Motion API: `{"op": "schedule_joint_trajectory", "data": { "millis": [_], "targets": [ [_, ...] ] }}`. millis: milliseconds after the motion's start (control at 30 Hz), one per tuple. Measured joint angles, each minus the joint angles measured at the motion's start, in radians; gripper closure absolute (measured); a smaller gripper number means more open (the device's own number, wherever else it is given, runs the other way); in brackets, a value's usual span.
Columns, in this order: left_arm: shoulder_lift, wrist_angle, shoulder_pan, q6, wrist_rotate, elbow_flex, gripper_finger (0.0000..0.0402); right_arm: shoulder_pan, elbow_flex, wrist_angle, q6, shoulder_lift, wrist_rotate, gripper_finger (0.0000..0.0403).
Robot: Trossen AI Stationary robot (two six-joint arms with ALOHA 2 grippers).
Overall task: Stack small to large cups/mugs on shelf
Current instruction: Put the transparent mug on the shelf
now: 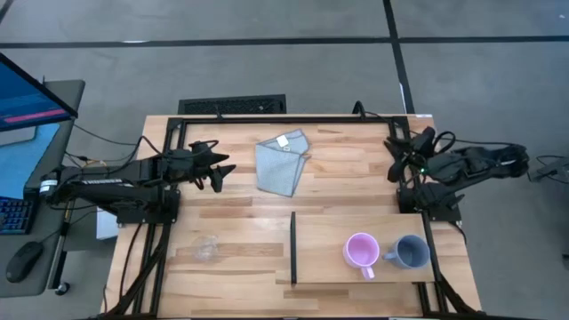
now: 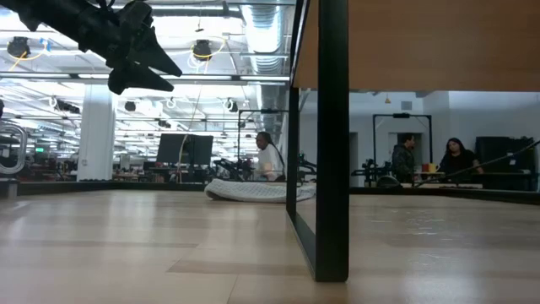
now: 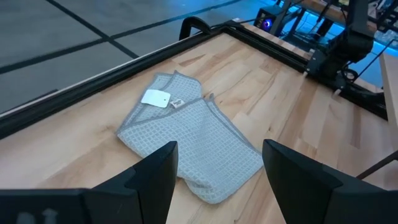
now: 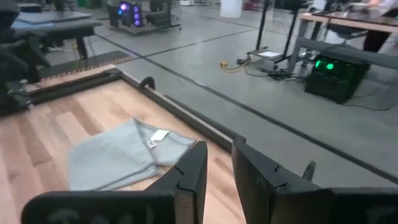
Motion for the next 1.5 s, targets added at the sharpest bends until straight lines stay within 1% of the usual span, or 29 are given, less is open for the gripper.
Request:
{"op": "schedule_joint_trajectory", "data": {
  "millis": [133,233,333,433,533,600,667,867,1000,1100,1167,1233,1400,1433,1500],
  "targets": [
    [0.0,0.0,0.0,0.0,0.0,0.0,0.0175,0.0,-0.048,0.012,-0.002,-0.046,-0.03,0.0306],
    [0.0,0.0,0.0,0.001,0.0,0.0,0.0175,-0.001,-0.084,0.07,-0.026,-0.086,-0.041,0.0306],
    [0.0,0.0,0.0,0.0,0.0,0.0,0.0175,-0.013,-0.131,0.18,-0.104,-0.125,-0.05,0.0306],
    [0.0,0.0,0.0,0.0,0.0,0.0,0.0175,-0.047,-0.183,0.315,-0.204,-0.157,-0.096,0.0306],
    [0.0,0.0,0.0,0.01,0.0,0.0,0.0175,-0.099,-0.227,0.415,-0.291,-0.17,-0.156,0.0306],
    [0.0,0.0,0.0,0.011,0.0,0.0,0.0175,-0.144,-0.234,0.448,-0.31,-0.171,-0.178,0.0306],
    [0.0,0.0,0.0,0.011,-0.002,0.0,0.0175,-0.196,-0.235,0.459,-0.321,-0.171,-0.222,0.0306],
    [0.0,0.0,0.0,0.013,-0.006,0.0,0.0175,-0.357,-0.253,0.484,-0.3,-0.144,-0.432,0.0306],
    [0.0,0.0,0.0,0.012,-0.007,0.0,0.0175,-0.45,-0.289,0.525,-0.29,-0.12,-0.532,0.0306],
    [0.0,0.0,0.0,0.011,-0.007,0.0,0.0175,-0.502,-0.293,0.523,-0.278,-0.111,-0.571,0.0306],
    [0.0,0.0,0.0,0.01,-0.007,0.0,0.0175,-0.528,-0.293,0.519,-0.276,-0.108,-0.594,0.0313],
    [0.0,0.0,0.0,0.01,-0.007,0.0,0.0175,-0.546,-0.294,0.517,-0.274,-0.107,-0.601,0.0328],
    [0.0,0.0,0.0,0.01,-0.007,0.0,0.0175,-0.566,-0.294,0.517,-0.26,-0.108,-0.603,0.0388],
    [0.0,0.0,0.0,0.011,-0.007,0.0,0.0175,-0.566,-0.294,0.517,-0.259,-0.108,-0.603,0.0394],
    [0.0,0.0,0.0,0.017,-0.007,0.0,0.0175,-0.564,-0.294,0.517,-0.249,-0.108,-0.604,0.039]
  ]
}}
